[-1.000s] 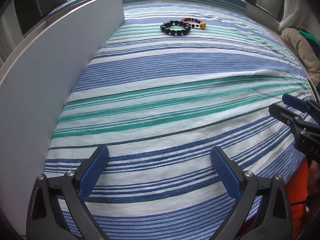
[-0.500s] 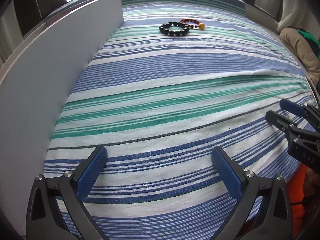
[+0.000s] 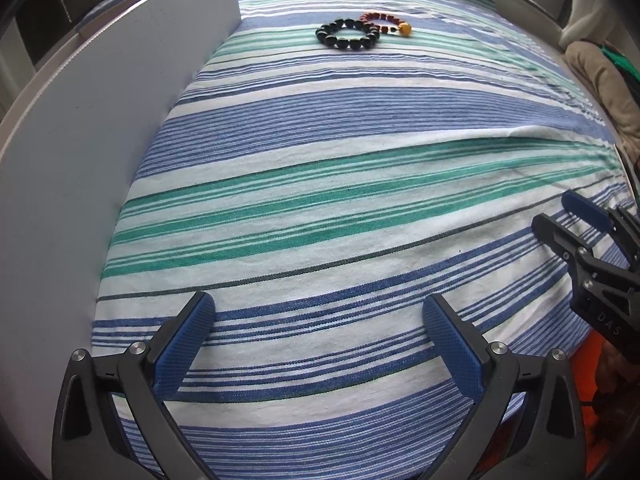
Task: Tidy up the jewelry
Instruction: 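Lower the left tool onto the black bead bracelet and close it, then hold the black bracelet with the left tool while the right tool grasps the red bead bracelet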
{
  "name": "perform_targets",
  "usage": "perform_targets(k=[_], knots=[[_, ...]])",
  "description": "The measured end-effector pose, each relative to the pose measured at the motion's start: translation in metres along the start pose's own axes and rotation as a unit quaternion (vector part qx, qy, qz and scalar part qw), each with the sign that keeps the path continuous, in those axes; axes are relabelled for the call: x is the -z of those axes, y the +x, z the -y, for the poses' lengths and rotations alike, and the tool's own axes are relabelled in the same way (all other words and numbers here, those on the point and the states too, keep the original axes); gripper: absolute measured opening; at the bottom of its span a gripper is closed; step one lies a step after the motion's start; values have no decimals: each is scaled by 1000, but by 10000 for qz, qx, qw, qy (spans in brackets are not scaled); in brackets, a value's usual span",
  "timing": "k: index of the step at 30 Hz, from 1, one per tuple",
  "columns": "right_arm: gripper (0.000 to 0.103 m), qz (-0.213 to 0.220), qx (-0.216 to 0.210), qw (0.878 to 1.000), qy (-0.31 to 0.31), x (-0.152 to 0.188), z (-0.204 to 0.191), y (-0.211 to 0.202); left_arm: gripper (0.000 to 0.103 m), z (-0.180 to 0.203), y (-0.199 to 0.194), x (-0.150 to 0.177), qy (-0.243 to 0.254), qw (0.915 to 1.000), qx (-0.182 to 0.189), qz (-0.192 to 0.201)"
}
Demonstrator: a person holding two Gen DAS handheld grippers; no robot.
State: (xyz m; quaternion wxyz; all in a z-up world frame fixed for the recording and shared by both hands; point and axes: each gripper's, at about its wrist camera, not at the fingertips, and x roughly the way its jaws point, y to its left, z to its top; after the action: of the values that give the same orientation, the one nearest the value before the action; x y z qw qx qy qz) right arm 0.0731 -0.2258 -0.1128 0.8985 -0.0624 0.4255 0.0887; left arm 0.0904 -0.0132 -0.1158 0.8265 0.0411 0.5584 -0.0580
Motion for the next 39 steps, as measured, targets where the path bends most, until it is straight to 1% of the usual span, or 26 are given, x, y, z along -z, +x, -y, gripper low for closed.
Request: perform_targets(k=[1, 3, 5, 7, 9, 10, 13, 16, 18, 21, 22, 23, 25, 27, 28, 29, 30, 31, 32, 34, 36, 37, 39], knots=[[62, 0, -1, 10000, 2, 0, 0, 0, 101, -2, -1, -5, -62, 9999, 67, -80], [63, 2, -1, 10000, 4, 0, 0, 0, 101, -8, -11, -18, -270, 9990, 332, -109], [63, 0, -3, 10000, 6, 0, 0, 0, 101, -12, -28, -38, -452, 9970, 622, -13], [63, -12, -9, 10000, 18, 0, 1, 0, 101, -12, -48, -61, -531, 9947, 864, 157], [63, -17, -22, 10000, 27, -1, 1, 0, 102, -11, -61, -88, -559, 9929, 1013, 290], [63, -16, -27, 10000, 29, 0, 2, 0, 102, -10, -62, -102, -571, 9923, 1066, 283], [63, -25, -48, 10000, 29, -1, 2, 0, 102, -5, -43, -148, -541, 9925, 1089, 139], [64, -33, -59, 10000, 28, -1, 1, -1, 101, -12, -5, -186, -682, 9943, 806, 156], [64, -39, -74, 10000, 28, -1, 1, -1, 101, -17, 21, -205, -766, 9942, 747, 127], [65, -99, -104, 9999, 45, -2, 1, -1, 100, -20, 56, -222, -885, 9943, 584, -72], [65, -118, -112, 9999, 42, -2, 1, -1, 96, -20, 65, -224, -902, 9946, 501, -128], [65, -125, -115, 9998, 35, -2, 1, -1, 90, -20, 73, -227, -897, 9949, 410, -189], [65, -118, -127, 9998, 27, -2, 1, -1, 83, -18, 82, -228, -874, 9954, 270, -269], [65, -119, -135, 9998, 22, -1, 1, -1, 78, -15, 85, -225, -831, 9962, 139, -199], [65, -120, -136, 9998, 21, -1, 1, -1, 73, -12, 85, -223, -785, 9968, 48, -155], [66, -118, -134, 9998, 16, -1, 1, -1, 62, -10, 85, -220, -708, 9974, -77, -94], [66, -116, -130, 9998, 5, -1, 1, -1, 54, -6, 83, -218, -581, 9980, -239, -7], [66, -113, -124, 9999, -4, -1, 0, -1, 36, -2, 81, -215, -452, 9986, -263, 107], [66, -115, -123, 9999, 0, -1, 0, -1, 15, 1, 80, -213, -372, 9990, -171, 160], [66, -156, -144, 9998, 13, -2, 1, -1, 11, 3, 78, -207, -286, 9993, -156, 182], [66, -318, -315, 9989, 128, -8, 7, -1, 11, 1, 76, -201, -236, 9994, -120, 220], [67, -465, -533, 9971, 264, -15, 13, 1, 11, -1, 75, -197, -255, 9994, -80, 234], [67, -712, -1079, 9899, 576, -37, 30, 8, 11, -9, 73, -192, -386, 9990, 37, 239]])
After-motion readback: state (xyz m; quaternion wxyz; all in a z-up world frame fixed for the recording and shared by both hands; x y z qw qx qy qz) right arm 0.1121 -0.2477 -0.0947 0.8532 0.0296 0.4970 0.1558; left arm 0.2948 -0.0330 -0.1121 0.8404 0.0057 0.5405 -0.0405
